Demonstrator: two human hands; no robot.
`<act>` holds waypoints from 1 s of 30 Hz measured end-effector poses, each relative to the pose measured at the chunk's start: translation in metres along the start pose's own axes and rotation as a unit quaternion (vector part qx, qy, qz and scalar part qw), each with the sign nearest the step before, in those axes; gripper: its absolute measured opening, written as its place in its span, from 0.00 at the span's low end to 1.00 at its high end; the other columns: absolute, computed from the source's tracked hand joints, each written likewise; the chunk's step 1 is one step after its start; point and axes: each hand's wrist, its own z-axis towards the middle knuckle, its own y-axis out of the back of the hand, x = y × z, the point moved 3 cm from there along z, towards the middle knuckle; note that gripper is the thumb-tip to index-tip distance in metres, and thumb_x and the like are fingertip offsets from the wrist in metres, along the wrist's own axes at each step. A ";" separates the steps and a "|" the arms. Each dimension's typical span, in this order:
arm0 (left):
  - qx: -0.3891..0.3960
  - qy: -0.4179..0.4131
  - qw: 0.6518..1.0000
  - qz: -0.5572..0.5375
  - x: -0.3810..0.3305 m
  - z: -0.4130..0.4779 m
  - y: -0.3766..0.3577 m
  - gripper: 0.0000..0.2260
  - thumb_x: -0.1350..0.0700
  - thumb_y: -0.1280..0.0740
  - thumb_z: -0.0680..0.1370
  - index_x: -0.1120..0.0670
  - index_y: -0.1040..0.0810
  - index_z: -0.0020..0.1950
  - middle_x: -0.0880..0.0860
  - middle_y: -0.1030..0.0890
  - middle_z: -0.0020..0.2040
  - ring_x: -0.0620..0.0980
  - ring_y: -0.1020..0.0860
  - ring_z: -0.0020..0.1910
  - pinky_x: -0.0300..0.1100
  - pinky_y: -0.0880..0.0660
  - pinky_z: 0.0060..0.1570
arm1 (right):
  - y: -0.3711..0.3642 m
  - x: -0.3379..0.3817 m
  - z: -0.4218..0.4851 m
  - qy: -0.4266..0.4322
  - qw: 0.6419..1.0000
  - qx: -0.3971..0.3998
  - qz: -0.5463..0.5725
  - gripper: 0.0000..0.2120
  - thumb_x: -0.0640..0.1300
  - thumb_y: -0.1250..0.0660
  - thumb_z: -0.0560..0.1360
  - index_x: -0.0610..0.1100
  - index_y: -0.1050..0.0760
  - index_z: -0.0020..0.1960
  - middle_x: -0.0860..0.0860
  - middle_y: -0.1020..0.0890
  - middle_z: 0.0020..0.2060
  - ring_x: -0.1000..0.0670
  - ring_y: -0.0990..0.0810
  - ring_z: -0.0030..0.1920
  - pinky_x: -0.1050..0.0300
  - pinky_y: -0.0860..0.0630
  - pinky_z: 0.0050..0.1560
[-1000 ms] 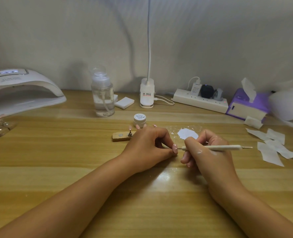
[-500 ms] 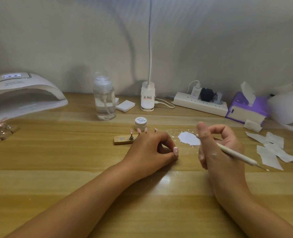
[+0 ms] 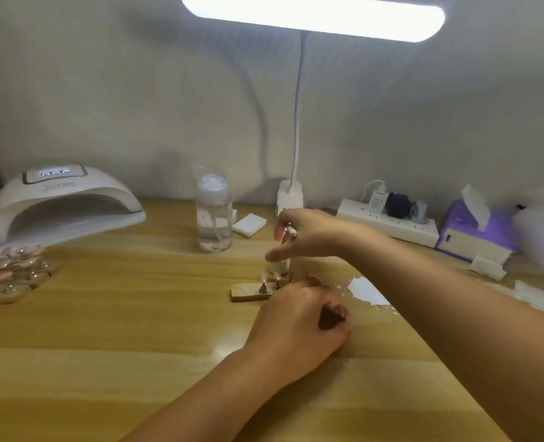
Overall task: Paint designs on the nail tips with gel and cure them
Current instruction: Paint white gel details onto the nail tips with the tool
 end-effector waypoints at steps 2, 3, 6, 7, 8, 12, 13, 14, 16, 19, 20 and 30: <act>-0.014 -0.002 1.000 0.016 0.000 -0.001 0.000 0.07 0.42 0.31 0.74 0.44 0.20 0.46 0.39 0.21 0.48 0.38 0.25 0.47 0.35 0.29 0.46 | -0.006 0.003 0.008 0.011 0.999 0.006 -0.031 0.17 0.55 0.25 0.73 0.48 0.24 0.57 0.51 0.22 0.53 0.49 0.25 0.53 0.54 0.28 0.47; -0.025 -0.003 0.999 0.023 0.000 -0.001 0.001 0.08 0.42 0.31 0.74 0.44 0.20 0.46 0.39 0.21 0.47 0.38 0.26 0.46 0.34 0.31 0.44 | -0.006 0.003 0.009 0.013 0.999 -0.004 -0.039 0.16 0.53 0.26 0.73 0.47 0.23 0.57 0.50 0.22 0.53 0.48 0.25 0.53 0.54 0.29 0.47; -0.058 -0.004 0.998 0.035 -0.001 -0.003 0.003 0.09 0.41 0.31 0.74 0.44 0.18 0.46 0.40 0.21 0.46 0.40 0.25 0.45 0.36 0.29 0.44 | 0.010 -0.001 -0.002 -0.001 0.994 -0.108 -0.002 0.11 0.51 0.29 0.76 0.48 0.22 0.55 0.48 0.19 0.54 0.46 0.22 0.54 0.53 0.27 0.49; -0.061 -0.002 0.997 0.038 -0.002 -0.003 0.003 0.09 0.41 0.31 0.73 0.44 0.17 0.45 0.41 0.21 0.45 0.41 0.24 0.44 0.38 0.29 0.44 | 0.019 -0.006 -0.012 -0.013 0.987 -0.158 0.036 0.10 0.52 0.30 0.76 0.48 0.22 0.54 0.48 0.18 0.53 0.46 0.21 0.54 0.52 0.25 0.51; -0.062 0.001 0.997 0.041 -0.003 -0.004 0.004 0.10 0.40 0.31 0.73 0.45 0.18 0.44 0.42 0.22 0.45 0.42 0.24 0.44 0.39 0.29 0.44 | 0.026 -0.013 -0.026 -0.022 0.975 -0.205 0.080 0.10 0.52 0.30 0.75 0.48 0.21 0.53 0.48 0.17 0.51 0.46 0.20 0.53 0.50 0.24 0.52; -0.069 0.010 0.996 0.054 -0.005 -0.011 0.008 0.16 0.35 0.31 0.69 0.46 0.26 0.41 0.42 0.26 0.43 0.43 0.23 0.39 0.41 0.28 0.40 | 0.026 -0.046 -0.105 -0.019 0.938 -0.287 0.195 0.08 0.54 0.29 0.73 0.50 0.19 0.46 0.54 0.16 0.41 0.50 0.18 0.43 0.43 0.20 0.48; -0.079 0.007 0.995 0.062 -0.008 -0.013 0.011 0.18 0.32 0.33 0.69 0.45 0.30 0.42 0.42 0.27 0.43 0.43 0.24 0.37 0.40 0.30 0.36 | 0.020 -0.052 -0.125 -0.021 0.932 -0.299 0.206 0.08 0.55 0.30 0.72 0.50 0.19 0.45 0.54 0.16 0.37 0.53 0.18 0.39 0.44 0.20 0.45; -0.095 0.000 0.993 0.075 -0.011 -0.016 0.014 0.19 0.30 0.35 0.68 0.44 0.32 0.44 0.42 0.28 0.44 0.42 0.26 0.35 0.37 0.33 0.32 | 0.013 -0.057 -0.142 -0.022 0.925 -0.310 0.216 0.09 0.56 0.31 0.72 0.50 0.20 0.43 0.54 0.17 0.35 0.55 0.18 0.36 0.45 0.20 0.42; -0.128 -0.027 0.987 0.090 -0.019 -0.020 0.020 0.21 0.29 0.37 0.68 0.43 0.32 0.48 0.41 0.28 0.45 0.40 0.30 0.35 0.29 0.40 0.30 | -0.002 -0.058 -0.166 -0.014 0.916 -0.326 0.233 0.13 0.60 0.32 0.71 0.50 0.20 0.41 0.55 0.16 0.34 0.54 0.19 0.33 0.48 0.22 0.36; -0.137 -0.079 0.984 0.076 -0.035 -0.026 0.021 0.20 0.34 0.33 0.71 0.45 0.26 0.56 0.39 0.23 0.46 0.36 0.31 0.36 0.25 0.42 0.31 | -0.020 -0.046 -0.177 0.019 0.917 -0.341 0.207 0.18 0.65 0.37 0.70 0.51 0.22 0.41 0.56 0.18 0.33 0.57 0.19 0.35 0.59 0.23 0.31; -0.135 -0.092 0.984 0.068 -0.039 -0.027 0.019 0.19 0.37 0.31 0.72 0.46 0.25 0.56 0.38 0.24 0.44 0.36 0.32 0.35 0.24 0.42 0.31 | -0.023 -0.042 -0.178 0.028 0.916 -0.355 0.184 0.18 0.66 0.38 0.71 0.52 0.23 0.41 0.57 0.20 0.32 0.57 0.19 0.35 0.61 0.23 0.31; -0.047 -0.061 0.997 -0.013 -0.041 -0.025 0.009 0.23 0.32 0.31 0.67 0.40 0.26 0.57 0.41 0.20 0.44 0.41 0.23 0.39 0.30 0.32 0.34 | -0.029 -0.044 -0.182 0.031 0.923 -0.370 0.105 0.25 0.69 0.41 0.70 0.47 0.26 0.45 0.53 0.20 0.34 0.53 0.21 0.31 0.56 0.24 0.29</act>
